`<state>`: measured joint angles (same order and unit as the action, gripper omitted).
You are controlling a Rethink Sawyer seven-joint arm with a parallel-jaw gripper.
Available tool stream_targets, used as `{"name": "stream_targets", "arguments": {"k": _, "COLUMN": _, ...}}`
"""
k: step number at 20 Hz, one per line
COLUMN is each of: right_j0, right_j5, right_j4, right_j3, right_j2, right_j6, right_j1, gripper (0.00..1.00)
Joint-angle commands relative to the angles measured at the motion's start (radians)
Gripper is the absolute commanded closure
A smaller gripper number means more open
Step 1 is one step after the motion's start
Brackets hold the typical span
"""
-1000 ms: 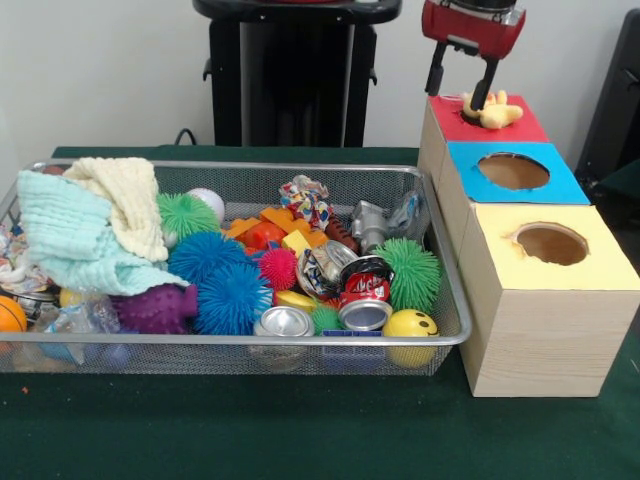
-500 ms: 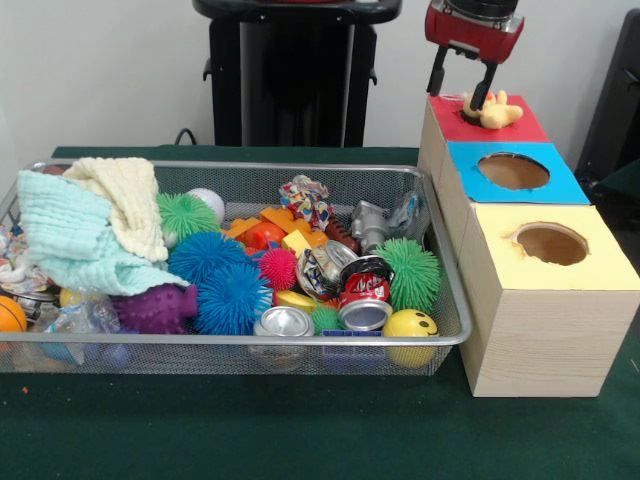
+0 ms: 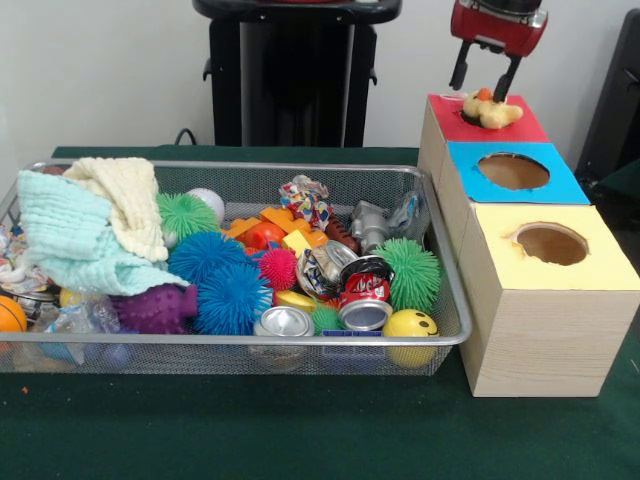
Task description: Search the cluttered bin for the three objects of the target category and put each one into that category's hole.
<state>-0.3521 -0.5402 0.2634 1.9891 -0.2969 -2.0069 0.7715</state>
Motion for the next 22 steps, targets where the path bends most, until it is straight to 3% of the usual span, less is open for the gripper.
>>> {"name": "stream_targets", "arguments": {"k": 1, "right_j0": 0.01, "right_j5": 0.072, "right_j4": 0.007, "right_j3": 0.04, "right_j2": 0.045, "right_j6": -0.194, "right_j1": -0.032, "gripper": 0.0}}
{"name": "stream_targets", "arguments": {"k": 18, "right_j0": 0.014, "right_j5": 0.245, "right_j4": 0.027, "right_j3": -0.023, "right_j2": 0.071, "right_j6": -0.211, "right_j1": -0.232, "gripper": 0.0}}
{"name": "stream_targets", "arguments": {"k": 22, "right_j0": 0.015, "right_j5": 0.248, "right_j4": 0.025, "right_j3": -0.019, "right_j2": 0.07, "right_j6": -0.21, "right_j1": -0.229, "gripper": 0.0}}
